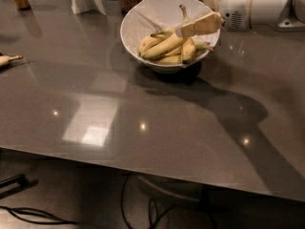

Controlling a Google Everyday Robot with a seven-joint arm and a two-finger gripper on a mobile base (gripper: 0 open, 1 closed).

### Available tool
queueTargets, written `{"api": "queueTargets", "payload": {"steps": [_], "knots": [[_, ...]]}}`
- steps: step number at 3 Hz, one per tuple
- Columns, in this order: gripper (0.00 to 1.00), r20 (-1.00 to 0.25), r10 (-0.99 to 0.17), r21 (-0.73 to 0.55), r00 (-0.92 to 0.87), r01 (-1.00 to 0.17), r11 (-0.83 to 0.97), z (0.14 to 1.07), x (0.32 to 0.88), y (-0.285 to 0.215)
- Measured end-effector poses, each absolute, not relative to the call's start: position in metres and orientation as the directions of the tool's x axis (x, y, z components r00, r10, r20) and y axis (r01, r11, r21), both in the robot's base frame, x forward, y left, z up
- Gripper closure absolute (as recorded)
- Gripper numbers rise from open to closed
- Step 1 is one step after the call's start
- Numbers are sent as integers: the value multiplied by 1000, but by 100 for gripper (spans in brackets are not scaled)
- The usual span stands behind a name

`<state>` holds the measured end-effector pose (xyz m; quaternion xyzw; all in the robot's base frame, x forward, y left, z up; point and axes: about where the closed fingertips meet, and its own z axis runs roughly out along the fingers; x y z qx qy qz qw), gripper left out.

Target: Pick banana from white bowl

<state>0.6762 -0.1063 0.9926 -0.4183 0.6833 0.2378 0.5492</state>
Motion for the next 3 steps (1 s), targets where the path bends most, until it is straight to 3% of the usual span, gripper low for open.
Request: {"api": "queueTargets", "payload": {"steps": [3], "knots": [[14, -966, -199, 40, -166, -854, 518, 962, 694, -92]]}}
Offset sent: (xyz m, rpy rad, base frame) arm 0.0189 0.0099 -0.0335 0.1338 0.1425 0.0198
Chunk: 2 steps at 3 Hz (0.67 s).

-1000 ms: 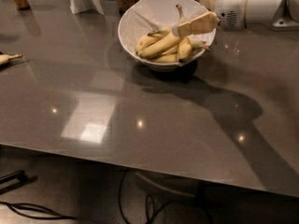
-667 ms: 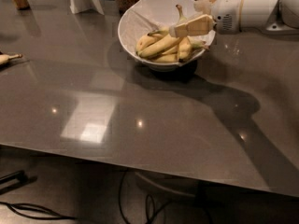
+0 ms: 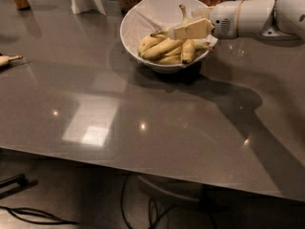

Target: Pick banana from white bowl

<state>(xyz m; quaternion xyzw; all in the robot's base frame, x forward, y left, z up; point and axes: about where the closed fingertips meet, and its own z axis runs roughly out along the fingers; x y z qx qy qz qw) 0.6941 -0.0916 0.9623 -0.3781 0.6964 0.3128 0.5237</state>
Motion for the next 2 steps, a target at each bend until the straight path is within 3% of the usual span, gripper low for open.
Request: {"api": "queueTargets", "payload": {"steps": [2], "knots": [[18, -958, -146, 145, -247, -856, 496, 947, 699, -86]]}}
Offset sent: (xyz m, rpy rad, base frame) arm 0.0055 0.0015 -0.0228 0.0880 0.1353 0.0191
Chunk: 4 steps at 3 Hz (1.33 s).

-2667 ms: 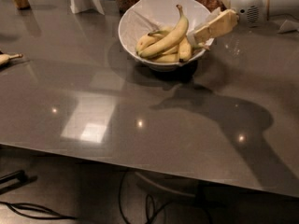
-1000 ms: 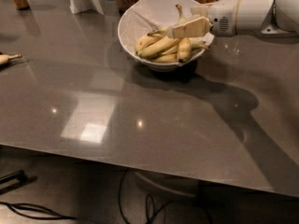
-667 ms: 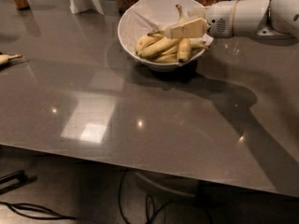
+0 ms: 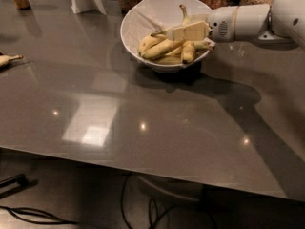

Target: Pick banana from white bowl

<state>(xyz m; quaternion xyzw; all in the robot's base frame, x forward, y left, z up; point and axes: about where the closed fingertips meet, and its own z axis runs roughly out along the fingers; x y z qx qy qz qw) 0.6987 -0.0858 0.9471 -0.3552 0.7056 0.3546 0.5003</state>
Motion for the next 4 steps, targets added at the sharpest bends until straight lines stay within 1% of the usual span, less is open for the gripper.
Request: {"api": "queueTargets", "payload": {"steps": [1, 2, 3, 4], "knots": [[21, -952, -133, 179, -276, -855, 487, 941, 699, -84], [39, -949, -121, 201, -292, -854, 480, 937, 700, -81], [64, -949, -116, 207, -294, -854, 477, 937, 700, -81], [85, -958, -99, 192, -269, -858, 476, 949, 695, -81]]}}
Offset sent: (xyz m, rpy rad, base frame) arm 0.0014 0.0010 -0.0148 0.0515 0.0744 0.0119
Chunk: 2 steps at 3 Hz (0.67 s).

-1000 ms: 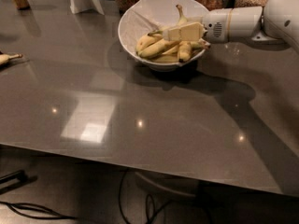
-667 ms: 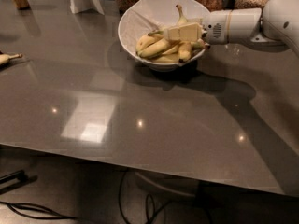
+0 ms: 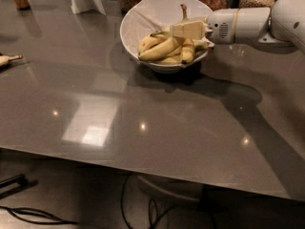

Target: Pick banana from white bowl

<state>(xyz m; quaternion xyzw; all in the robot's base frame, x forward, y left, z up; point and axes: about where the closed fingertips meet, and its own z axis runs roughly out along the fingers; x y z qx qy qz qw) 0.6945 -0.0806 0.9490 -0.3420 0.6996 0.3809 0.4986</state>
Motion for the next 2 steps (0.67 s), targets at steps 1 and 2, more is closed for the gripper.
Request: {"api": "queueTargets", "payload": {"steps": [1, 2], "knots": [[100, -971, -77, 164, -226, -865, 475, 967, 684, -81], [100, -983, -58, 125, -173, -871, 475, 986, 671, -83]]}}
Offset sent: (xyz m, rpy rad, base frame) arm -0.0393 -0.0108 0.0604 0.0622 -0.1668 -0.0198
